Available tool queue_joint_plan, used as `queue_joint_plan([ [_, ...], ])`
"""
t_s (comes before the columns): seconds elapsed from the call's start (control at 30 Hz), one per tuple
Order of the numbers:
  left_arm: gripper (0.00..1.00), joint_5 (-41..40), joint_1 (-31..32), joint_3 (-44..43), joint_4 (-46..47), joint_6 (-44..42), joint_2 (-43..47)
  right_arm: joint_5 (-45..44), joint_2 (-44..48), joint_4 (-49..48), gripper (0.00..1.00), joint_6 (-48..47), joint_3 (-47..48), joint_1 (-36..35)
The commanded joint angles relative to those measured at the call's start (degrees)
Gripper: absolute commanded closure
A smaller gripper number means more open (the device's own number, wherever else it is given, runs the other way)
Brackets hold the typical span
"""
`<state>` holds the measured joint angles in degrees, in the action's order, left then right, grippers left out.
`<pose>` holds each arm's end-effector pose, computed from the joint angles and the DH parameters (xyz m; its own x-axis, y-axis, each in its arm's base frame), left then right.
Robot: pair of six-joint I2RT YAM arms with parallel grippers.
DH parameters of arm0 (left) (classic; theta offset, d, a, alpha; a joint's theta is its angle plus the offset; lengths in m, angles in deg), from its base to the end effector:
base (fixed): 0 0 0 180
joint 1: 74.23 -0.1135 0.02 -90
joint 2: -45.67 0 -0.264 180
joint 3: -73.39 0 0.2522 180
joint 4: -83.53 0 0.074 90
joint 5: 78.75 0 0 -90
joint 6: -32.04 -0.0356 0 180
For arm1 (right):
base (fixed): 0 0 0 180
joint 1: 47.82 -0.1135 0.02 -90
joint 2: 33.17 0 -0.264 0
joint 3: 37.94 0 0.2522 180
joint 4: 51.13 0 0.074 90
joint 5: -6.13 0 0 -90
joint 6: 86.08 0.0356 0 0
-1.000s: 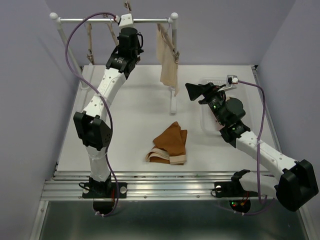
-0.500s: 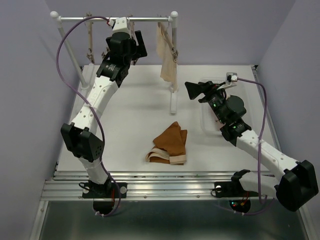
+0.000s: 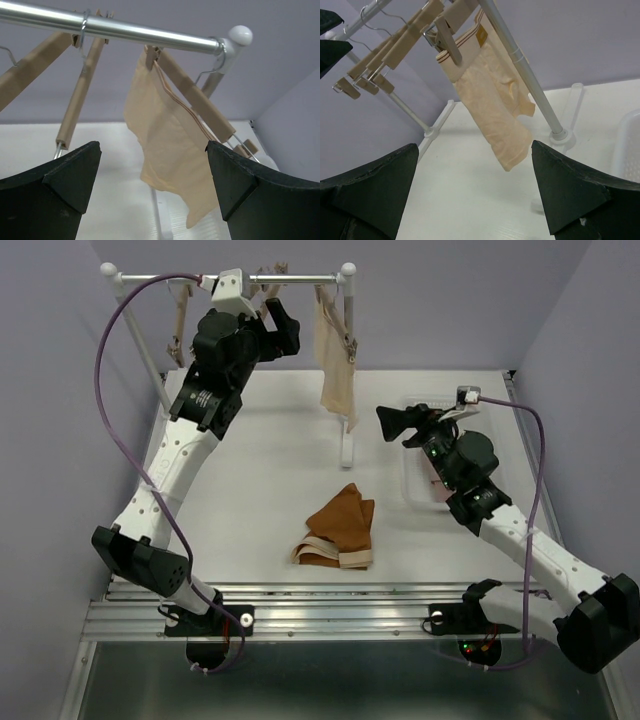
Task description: Remove the underwear clipped to the hanger
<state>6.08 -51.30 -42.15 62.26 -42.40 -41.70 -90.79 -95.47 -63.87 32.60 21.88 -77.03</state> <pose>0.3133 -0.1291 0.5094 0.0246 -0.3005 -0.9535 0.3241 0.9046 -0.2767 0.2263 0.1216 0.3558 -0.0464 0.5199 -0.8530 -0.4088 0.7692 0.4911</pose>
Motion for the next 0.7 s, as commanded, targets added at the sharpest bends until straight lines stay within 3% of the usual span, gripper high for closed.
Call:
queue_joint_plan([
  [0.0,0.01,2.18,2.80,0.00,4.61,0.53,2.21,-4.94,4.03,0.83,0.00,-2.41,0.52,0.21],
  [0.4,0.01,1.48,8.08,-14.67,1.36,3.78,-11.05,-11.71,9.65,5.67,0.00,-5.39,-1.33,0.21],
  [0.67,0.01,-2.21,9.32,-30.75,-5.58,4.93,-23.98,-14.09,10.53,6.02,0.00,-6.89,-1.77,0.21],
])
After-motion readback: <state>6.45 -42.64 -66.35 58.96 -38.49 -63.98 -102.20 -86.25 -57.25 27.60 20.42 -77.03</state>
